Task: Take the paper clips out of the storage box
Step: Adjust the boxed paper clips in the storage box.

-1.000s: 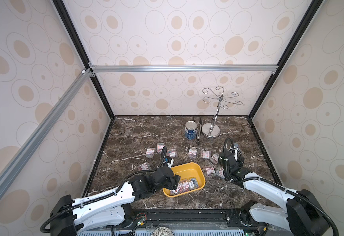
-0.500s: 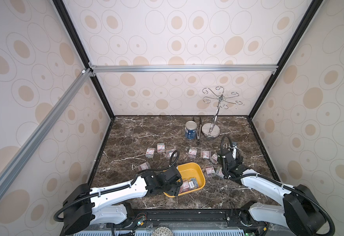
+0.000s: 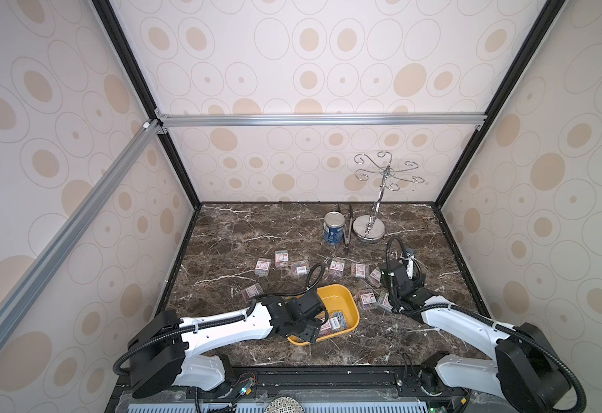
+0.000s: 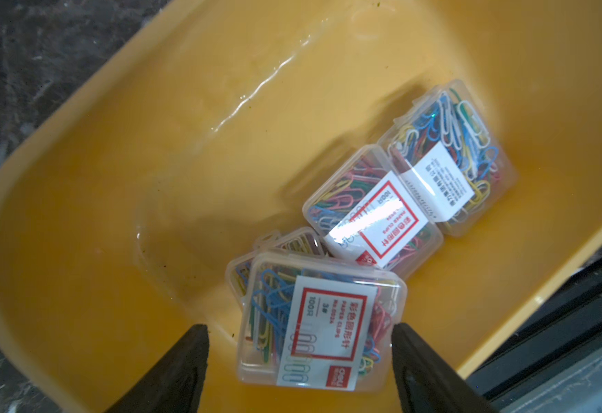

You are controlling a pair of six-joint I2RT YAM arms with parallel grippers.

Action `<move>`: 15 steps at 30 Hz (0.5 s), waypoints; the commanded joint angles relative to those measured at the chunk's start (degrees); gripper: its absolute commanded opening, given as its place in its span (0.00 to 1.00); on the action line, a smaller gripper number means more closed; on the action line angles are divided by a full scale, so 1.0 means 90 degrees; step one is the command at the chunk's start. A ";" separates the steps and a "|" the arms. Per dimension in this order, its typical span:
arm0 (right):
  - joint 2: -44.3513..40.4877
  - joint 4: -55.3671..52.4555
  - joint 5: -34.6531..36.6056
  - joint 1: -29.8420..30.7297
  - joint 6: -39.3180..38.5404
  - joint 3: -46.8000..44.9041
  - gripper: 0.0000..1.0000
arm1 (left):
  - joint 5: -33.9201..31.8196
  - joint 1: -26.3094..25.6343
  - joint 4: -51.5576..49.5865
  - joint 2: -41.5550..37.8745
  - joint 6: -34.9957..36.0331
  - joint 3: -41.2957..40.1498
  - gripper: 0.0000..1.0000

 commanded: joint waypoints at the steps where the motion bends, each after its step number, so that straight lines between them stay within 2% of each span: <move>1: -0.0046 -0.0075 0.0058 -0.0020 0.0112 0.0089 0.90 | 0.0053 -0.0061 -0.0075 0.0102 0.0225 0.0242 0.83; 5: -0.0091 -0.0069 0.0061 -0.0024 0.0103 0.0056 0.90 | 0.0246 -0.0059 0.0033 0.0282 0.0320 0.0230 1.00; 9: -0.0116 -0.0060 0.0059 -0.0020 0.0122 0.0037 0.90 | 0.0119 -0.0060 -0.0027 0.0550 0.0363 0.0332 0.99; 15: -0.0127 -0.0055 0.0062 -0.0020 0.0125 0.0036 0.90 | -0.0564 -0.0054 -0.0187 0.0660 0.0340 0.0552 0.93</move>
